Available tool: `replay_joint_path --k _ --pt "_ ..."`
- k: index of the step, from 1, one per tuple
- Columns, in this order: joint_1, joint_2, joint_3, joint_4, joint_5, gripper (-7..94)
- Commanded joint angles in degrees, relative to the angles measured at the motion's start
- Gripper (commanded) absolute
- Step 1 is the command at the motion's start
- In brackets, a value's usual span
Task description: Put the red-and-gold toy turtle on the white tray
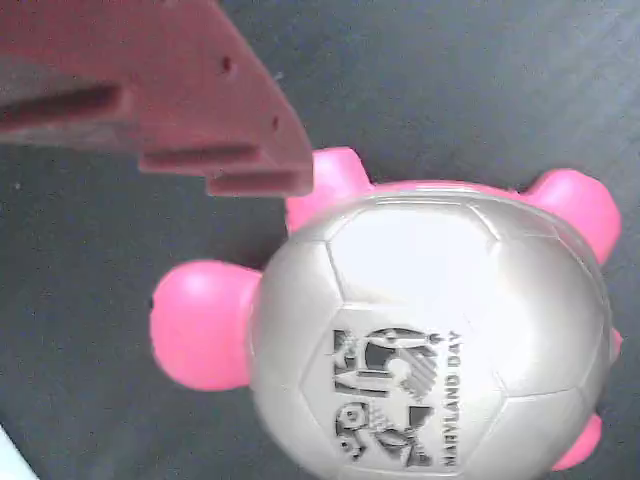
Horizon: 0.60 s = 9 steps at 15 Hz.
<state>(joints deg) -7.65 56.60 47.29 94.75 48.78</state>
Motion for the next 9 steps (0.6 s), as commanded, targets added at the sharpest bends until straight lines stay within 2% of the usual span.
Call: replay_joint_path --k 1,9 --pt "-1.14 -0.09 -4.31 1.05 1.05 68" --pt "-1.41 -10.72 -10.28 0.79 0.62 67"
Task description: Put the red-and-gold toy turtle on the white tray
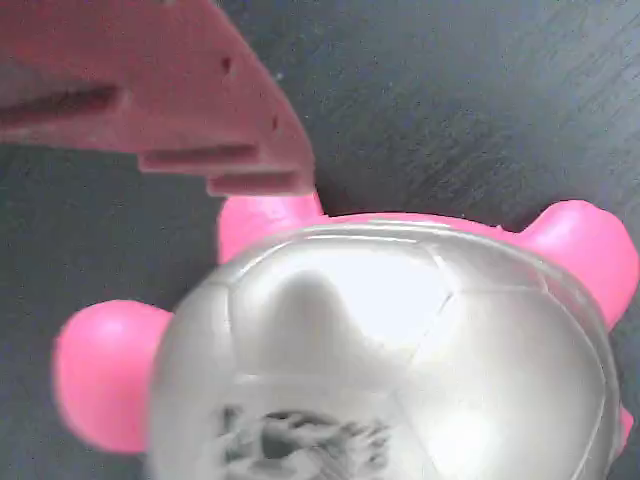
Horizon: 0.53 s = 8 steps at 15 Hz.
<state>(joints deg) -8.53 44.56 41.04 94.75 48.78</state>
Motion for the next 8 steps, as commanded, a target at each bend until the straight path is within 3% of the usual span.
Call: replay_joint_path --k 1,6,8 --pt "-0.35 -0.26 -5.01 0.70 0.44 67" --pt "-0.97 -5.62 -8.26 0.79 -0.44 59" --pt "-0.97 -6.06 -8.53 0.70 -0.44 41"
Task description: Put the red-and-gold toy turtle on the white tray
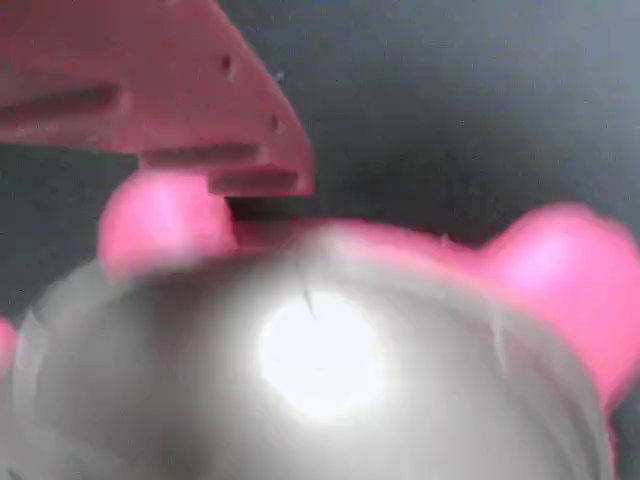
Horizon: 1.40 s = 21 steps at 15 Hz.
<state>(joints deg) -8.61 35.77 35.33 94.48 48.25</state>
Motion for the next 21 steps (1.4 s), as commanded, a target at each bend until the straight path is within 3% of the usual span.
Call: replay_joint_path --k 1,3,6,13,17,21 --pt "-0.62 2.72 -2.90 0.88 0.09 26" --pt "0.00 3.87 -2.81 0.70 0.18 1" --pt "0.62 10.90 1.58 0.62 -0.44 0" --pt "-3.08 44.91 28.04 -5.98 -21.18 0" --pt "-1.67 59.94 30.23 -0.79 -33.13 0" --pt "8.09 72.51 30.15 2.02 -48.25 0"
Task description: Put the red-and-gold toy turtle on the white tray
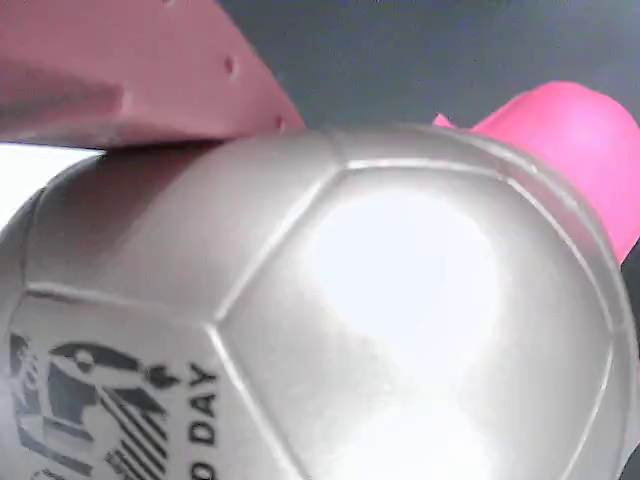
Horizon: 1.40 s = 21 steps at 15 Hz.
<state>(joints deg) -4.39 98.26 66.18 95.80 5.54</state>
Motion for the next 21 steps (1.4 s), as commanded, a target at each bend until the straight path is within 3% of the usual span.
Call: replay_joint_path --k 1,5,9,13,21 --pt "7.47 11.43 -0.70 0.79 -9.32 0" --pt "20.74 6.42 -6.42 7.03 -20.30 0" --pt "29.79 -3.87 -11.16 6.50 -27.51 0" --pt "31.90 -13.27 -11.43 -1.58 -24.26 0" --pt "34.19 -32.26 -17.31 -7.12 -21.53 0"
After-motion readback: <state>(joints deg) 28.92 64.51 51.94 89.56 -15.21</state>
